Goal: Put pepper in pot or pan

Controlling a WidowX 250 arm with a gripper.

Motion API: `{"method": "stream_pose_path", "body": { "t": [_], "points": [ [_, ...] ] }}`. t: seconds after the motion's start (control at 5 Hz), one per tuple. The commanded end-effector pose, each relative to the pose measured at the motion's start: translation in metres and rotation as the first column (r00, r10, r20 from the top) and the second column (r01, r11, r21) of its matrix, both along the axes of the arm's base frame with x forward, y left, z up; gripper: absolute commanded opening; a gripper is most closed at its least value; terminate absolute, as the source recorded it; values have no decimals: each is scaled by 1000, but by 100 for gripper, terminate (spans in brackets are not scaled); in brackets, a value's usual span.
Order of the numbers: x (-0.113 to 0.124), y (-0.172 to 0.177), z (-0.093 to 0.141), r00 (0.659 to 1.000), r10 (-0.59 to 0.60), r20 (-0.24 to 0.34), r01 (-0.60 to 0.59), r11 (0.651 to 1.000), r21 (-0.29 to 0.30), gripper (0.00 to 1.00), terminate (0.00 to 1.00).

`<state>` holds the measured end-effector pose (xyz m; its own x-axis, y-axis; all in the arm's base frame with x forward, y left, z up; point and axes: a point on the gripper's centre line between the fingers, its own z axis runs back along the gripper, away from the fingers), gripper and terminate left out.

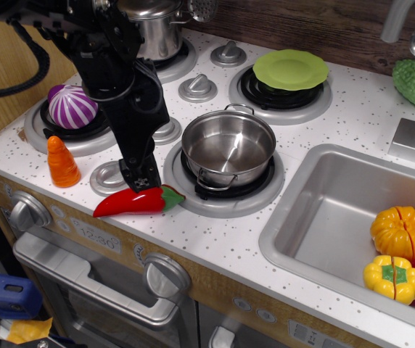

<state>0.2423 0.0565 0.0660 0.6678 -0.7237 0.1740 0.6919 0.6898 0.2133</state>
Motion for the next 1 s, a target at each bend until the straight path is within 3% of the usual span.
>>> {"method": "stream_pose_path", "body": {
  "t": [0.0, 0.4, 0.8],
  "points": [
    [0, 0, 0, 1000, 0, 0, 0, 1000, 0, 100, 0],
    [11, 7, -26, 999, -21, 33, 23, 998, -50, 100, 0],
    [3, 10, -48, 998, -7, 58, 13, 995, -94, 100, 0]
  ]
}}
